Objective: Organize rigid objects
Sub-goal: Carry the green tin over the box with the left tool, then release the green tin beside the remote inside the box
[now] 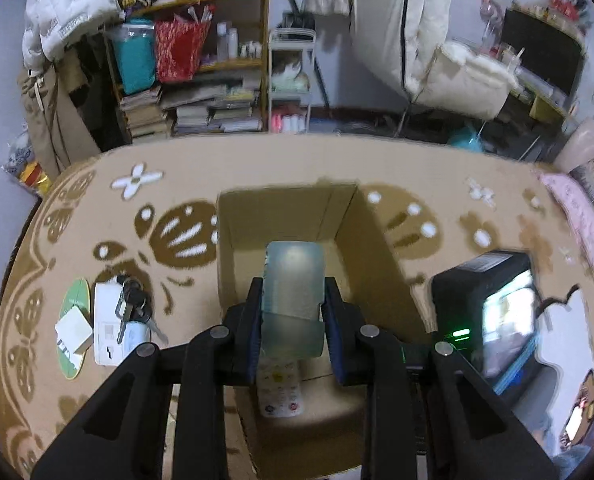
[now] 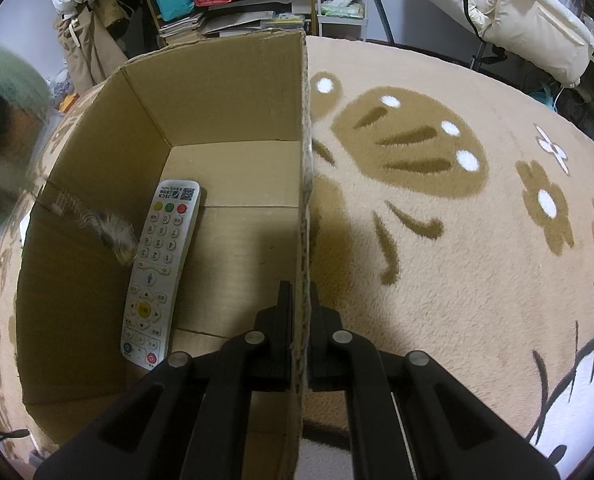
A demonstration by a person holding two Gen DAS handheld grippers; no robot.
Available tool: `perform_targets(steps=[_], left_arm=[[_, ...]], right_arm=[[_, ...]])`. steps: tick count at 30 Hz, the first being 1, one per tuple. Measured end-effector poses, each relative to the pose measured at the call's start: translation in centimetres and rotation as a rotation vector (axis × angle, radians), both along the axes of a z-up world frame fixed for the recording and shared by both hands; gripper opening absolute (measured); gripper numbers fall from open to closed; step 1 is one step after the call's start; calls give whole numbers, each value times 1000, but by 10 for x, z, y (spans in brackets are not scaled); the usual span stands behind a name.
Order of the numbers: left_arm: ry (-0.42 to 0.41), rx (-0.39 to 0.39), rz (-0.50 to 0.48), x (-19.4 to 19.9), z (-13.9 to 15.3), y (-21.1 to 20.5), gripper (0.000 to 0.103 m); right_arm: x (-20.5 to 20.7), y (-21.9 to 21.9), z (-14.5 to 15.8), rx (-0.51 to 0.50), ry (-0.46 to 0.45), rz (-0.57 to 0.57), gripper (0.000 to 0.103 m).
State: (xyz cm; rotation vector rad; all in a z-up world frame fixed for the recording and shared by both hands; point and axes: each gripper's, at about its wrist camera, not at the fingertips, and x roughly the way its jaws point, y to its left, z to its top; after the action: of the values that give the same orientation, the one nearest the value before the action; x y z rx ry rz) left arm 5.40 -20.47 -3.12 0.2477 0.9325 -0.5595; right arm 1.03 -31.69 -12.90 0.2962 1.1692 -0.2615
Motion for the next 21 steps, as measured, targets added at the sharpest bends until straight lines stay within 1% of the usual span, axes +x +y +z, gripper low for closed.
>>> perform_targets(steps=[2, 7, 11, 17, 18, 20, 21], left_arm=[[24, 36, 13, 5, -16, -2, 26], [65, 91, 28, 14, -41, -1, 26], [19, 102, 36, 11, -39, 0, 26], [45, 88, 26, 12, -34, 9, 28], [42, 96, 16, 11, -33, 8, 31], [34, 101, -9, 6, -28, 7, 47], [13, 107, -3, 4, -24, 7, 70]], right_arm=[[0, 0, 0, 1, 0, 0, 6], [0, -1, 0, 6, -1, 1, 6], [1, -1, -1, 5, -1, 3, 7], [1, -1, -1, 9, -2, 6, 7], [0, -2, -1, 8, -2, 7, 7], [0, -2, -1, 9, -2, 7, 7], [0, -2, -2, 9, -2, 7, 7]])
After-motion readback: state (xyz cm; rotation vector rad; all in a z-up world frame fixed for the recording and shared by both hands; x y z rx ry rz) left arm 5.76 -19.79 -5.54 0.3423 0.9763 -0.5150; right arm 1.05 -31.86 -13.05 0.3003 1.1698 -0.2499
